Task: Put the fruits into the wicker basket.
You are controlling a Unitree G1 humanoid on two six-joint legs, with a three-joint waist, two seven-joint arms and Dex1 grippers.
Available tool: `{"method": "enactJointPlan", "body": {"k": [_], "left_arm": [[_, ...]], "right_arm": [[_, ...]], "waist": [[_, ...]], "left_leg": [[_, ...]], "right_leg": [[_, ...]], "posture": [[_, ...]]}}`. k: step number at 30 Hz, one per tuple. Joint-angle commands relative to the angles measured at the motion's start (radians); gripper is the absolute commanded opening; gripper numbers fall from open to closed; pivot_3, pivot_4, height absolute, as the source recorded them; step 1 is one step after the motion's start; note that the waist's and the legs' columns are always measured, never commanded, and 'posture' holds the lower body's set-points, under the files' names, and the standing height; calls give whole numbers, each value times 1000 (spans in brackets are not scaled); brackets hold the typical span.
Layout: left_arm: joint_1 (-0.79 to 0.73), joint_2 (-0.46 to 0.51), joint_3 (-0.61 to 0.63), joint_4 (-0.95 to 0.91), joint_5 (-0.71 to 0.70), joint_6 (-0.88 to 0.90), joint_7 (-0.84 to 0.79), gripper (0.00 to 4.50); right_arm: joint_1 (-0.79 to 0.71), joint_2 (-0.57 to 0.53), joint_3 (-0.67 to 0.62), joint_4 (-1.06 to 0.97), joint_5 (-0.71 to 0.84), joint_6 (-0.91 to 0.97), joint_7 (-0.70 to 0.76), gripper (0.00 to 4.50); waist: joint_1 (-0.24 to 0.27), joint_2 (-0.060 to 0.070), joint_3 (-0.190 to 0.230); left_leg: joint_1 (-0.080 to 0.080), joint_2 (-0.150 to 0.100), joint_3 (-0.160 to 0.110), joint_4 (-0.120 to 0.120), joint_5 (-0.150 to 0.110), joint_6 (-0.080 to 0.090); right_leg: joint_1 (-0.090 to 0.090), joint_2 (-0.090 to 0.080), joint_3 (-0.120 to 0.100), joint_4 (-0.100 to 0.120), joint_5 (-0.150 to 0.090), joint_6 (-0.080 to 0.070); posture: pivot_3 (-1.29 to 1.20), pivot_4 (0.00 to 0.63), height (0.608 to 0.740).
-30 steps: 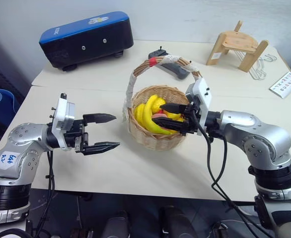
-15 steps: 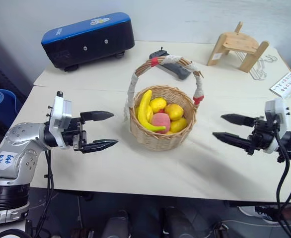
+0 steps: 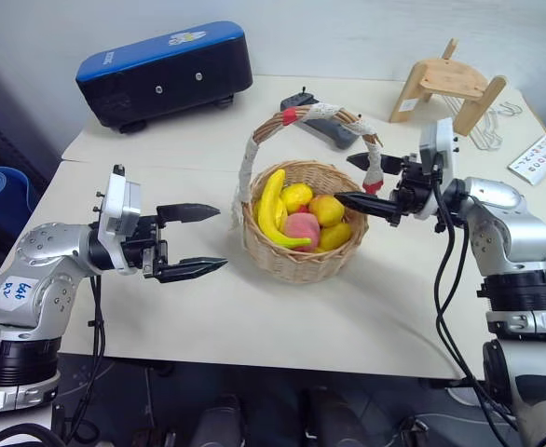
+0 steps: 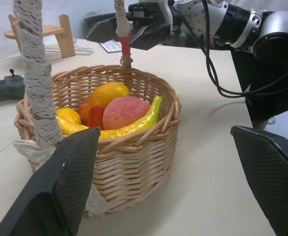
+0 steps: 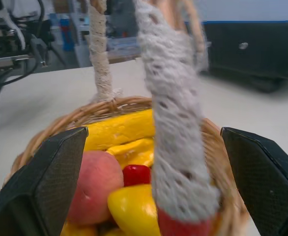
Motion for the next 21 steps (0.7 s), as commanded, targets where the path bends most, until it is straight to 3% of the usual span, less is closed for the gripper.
{"method": "enactJointPlan", "body": {"k": [1, 9, 10, 14, 21], "left_arm": [[-12, 5, 16, -32, -24, 2, 6, 4500], [6, 2, 18, -46, -30, 7, 15, 4500], [4, 0, 15, -44, -30, 7, 14, 4500], [-18, -14, -7, -29, -27, 2, 9, 4500], [-62, -41, -42, 26, -7, -21, -21, 4500]], "right_arm": [[-11, -11, -7, 5, 7, 9, 53, 3163], [36, -23, -52, -45, 31, 39, 38, 368], [49, -24, -64, -64, 44, 58, 29, 184], [156, -49, -159, -221, 116, 147, -52, 195], [429, -94, -476, -512, 220, 217, -281, 195]], "waist": [[-3, 0, 0], [-5, 0, 0], [-5, 0, 0], [1, 0, 0], [21, 0, 0]], "left_leg": [[0, 0, 0, 0, 0, 0], [0, 0, 0, 0, 0, 0], [0, 0, 0, 0, 0, 0], [0, 0, 0, 0, 0, 0], [-1, 0, 0, 0, 0, 0]], "right_leg": [[0, 0, 0, 0, 0, 0], [0, 1, 0, 0, 0, 0], [0, 1, 0, 0, 0, 0], [0, 0, 0, 0, 0, 0], [0, 1, 0, -1, 0, 0]], "posture": [[0, 150, 740], [0, 150, 740], [0, 150, 740], [0, 150, 740], [0, 150, 740]]}}
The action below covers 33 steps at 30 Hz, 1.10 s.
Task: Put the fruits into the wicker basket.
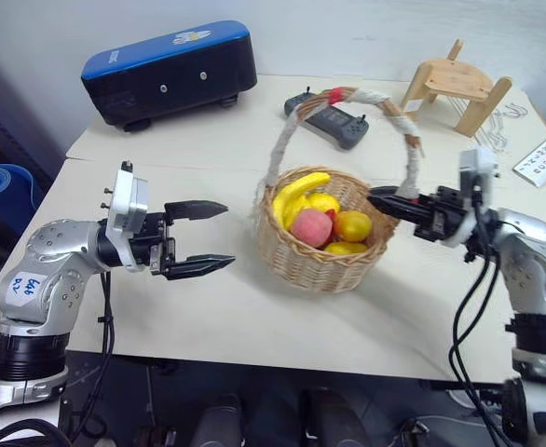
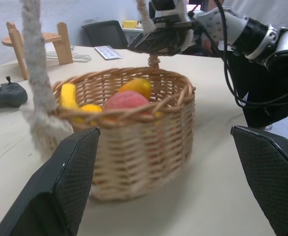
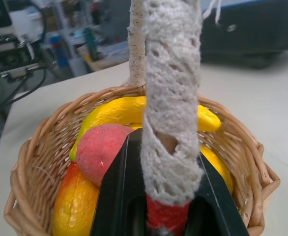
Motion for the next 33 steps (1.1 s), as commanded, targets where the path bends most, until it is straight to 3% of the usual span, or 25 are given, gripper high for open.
{"method": "enactJointPlan", "body": {"k": [1, 7, 14, 19, 26, 31, 33], "left_arm": [[-32, -11, -13, 27, 4, -30, -25, 4500], [-94, -44, -53, 104, 33, -64, -61, 4500], [-140, -66, -82, 162, 60, -92, -87, 4500], [-125, -65, -83, 147, 60, -94, -89, 4500], [-77, -42, -57, 132, 64, -94, -70, 4500], [-29, 5, -37, 154, 86, -122, -81, 4500], [11, 32, -22, 164, 112, -157, -86, 4500]], "right_arm": [[101, -30, -222, -137, 50, -14, -122, 195], [218, -45, -355, -71, -83, -176, -243, 195], [143, -60, -295, 215, -242, -323, -364, 195], [109, -64, -281, 294, -233, -308, -381, 195], [185, -78, -346, 255, -185, -335, -349, 2513], [350, -110, -445, 178, -120, -401, -181, 4250], [461, -124, -464, 151, -131, -448, -89, 4473]], "waist": [[6, 0, 0], [1, 0, 0], [-11, 0, 0], [-21, 0, 0], [-19, 0, 0], [-10, 0, 0], [-7, 1, 0]], "left_leg": [[0, 0, 0, 0, 0, 0], [1, -1, 2, 0, 0, 0], [4, -1, 6, 0, 0, 0], [5, 0, 5, 0, 0, 0], [4, 0, 4, 0, 0, 0], [4, 0, 4, -1, 0, 1], [4, 0, 4, -1, 0, 1]], "right_leg": [[0, 0, 0, 0, 0, 0], [2, 1, 2, -1, 0, 0], [1, 2, 5, 1, 0, 0], [1, 2, 5, 1, 0, 0], [2, 2, 5, 1, 0, 0], [2, 2, 5, 1, 0, 0], [2, 2, 5, 0, 0, 0]], "posture": [[0, 150, 740], [0, 150, 740], [0, 150, 740], [0, 150, 740], [0, 150, 740], [0, 150, 740], [0, 150, 740]]}}
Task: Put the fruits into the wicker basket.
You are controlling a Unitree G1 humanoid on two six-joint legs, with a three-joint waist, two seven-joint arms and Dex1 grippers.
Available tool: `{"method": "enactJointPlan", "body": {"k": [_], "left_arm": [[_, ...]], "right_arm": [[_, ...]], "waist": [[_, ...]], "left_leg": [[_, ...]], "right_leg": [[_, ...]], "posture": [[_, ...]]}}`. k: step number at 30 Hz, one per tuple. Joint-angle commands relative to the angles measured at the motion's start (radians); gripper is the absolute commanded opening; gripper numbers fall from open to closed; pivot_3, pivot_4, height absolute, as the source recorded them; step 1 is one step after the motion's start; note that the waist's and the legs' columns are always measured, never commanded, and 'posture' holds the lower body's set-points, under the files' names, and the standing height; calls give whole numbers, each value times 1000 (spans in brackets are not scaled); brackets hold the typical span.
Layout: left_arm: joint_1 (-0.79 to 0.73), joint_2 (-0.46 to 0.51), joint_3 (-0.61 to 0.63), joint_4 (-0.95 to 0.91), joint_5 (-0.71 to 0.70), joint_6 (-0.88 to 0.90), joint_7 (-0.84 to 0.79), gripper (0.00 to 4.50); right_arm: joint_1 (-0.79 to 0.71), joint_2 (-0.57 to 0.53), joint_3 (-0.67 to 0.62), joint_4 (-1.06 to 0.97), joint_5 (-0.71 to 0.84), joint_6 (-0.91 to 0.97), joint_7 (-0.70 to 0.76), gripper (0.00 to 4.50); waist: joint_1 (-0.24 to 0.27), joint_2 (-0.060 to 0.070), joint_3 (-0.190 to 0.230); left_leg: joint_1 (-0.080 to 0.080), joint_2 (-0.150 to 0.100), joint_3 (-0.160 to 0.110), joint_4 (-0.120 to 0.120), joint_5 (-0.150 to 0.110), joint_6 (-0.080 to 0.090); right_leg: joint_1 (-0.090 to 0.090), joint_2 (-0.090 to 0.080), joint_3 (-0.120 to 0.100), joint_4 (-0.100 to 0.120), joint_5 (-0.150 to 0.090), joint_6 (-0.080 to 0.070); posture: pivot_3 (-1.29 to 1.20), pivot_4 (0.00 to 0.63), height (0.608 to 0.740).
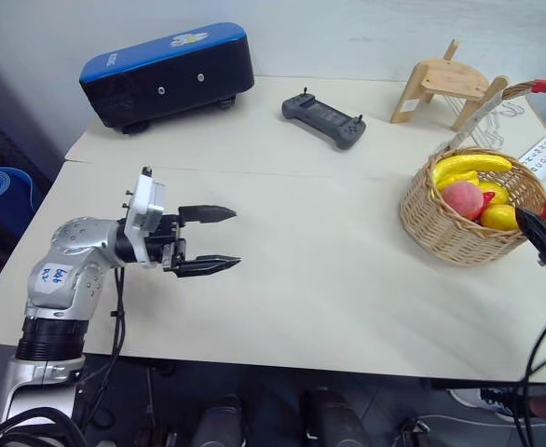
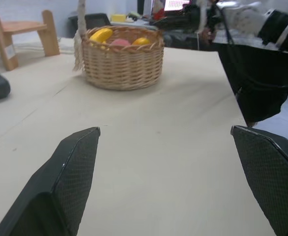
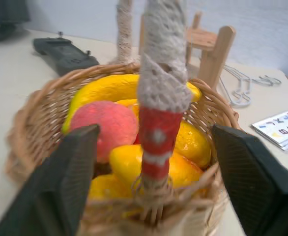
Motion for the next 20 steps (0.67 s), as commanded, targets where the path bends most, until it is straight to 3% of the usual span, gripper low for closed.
{"method": "enactJointPlan", "body": {"k": [1, 6, 14, 20], "left_arm": [[63, 48, 55, 1, 44, -69, -6, 4500], [202, 65, 108, -19, 94, -159, 34, 4500], [373, 41, 130, -22, 199, -296, 139, 4500], [364, -23, 128, -26, 226, -345, 241, 4500]], "right_arm": [[151, -39, -58, -73, -1, -90, 156, 4473], [378, -68, 80, -121, -66, -198, 388, 4473], [244, 86, 379, -159, -137, -382, 388, 4473], [115, 142, 479, -128, -163, -422, 333, 4473]], "waist": [[3, 0, 0], [-2, 0, 0], [-15, 0, 0], [-5, 0, 0]], "left_leg": [[1, 0, 0, 0, 0, 0], [2, 1, 1, -2, -1, 1], [3, 1, 1, -1, 0, 0], [2, 0, -1, 0, 0, 0]], "right_leg": [[0, 0, 0, -1, 0, 0], [2, 0, 1, -8, 0, 0], [2, -1, 2, -6, 0, -1], [2, -3, 0, -6, 0, -1]], "posture": [[0, 150, 740], [0, 150, 740], [0, 150, 740], [0, 150, 740]]}}
